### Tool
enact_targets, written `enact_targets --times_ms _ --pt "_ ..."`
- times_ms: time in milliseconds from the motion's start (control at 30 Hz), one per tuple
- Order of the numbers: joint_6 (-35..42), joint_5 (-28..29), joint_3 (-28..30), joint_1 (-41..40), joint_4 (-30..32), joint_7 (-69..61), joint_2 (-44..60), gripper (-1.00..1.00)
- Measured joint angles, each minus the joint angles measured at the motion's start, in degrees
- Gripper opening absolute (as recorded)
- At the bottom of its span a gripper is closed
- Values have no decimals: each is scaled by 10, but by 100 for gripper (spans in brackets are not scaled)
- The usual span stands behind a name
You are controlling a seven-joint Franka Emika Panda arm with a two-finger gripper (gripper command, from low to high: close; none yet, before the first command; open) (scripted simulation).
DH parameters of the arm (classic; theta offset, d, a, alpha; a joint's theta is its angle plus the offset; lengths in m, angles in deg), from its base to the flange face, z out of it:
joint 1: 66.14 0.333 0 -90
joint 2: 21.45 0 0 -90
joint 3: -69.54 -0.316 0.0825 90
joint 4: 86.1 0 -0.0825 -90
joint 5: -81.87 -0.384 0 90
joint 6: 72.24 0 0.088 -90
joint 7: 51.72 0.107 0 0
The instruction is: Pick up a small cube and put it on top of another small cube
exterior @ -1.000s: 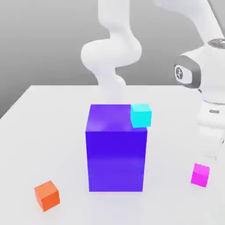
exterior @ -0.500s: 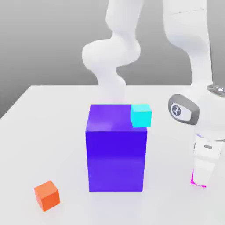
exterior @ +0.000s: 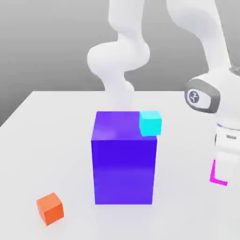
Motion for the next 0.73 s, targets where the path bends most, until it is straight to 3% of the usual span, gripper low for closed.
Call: enact_targets --times_ms 500,600,633,733 --pt "141 24 -42 -80 -229 -363 91 -100" --pt "106 34 -39 -80 -245 -378 143 -100" --pt "91 36 -35 -78 -247 -377 160 100" --pt "91 36 -35 -78 -247 -378 160 100"
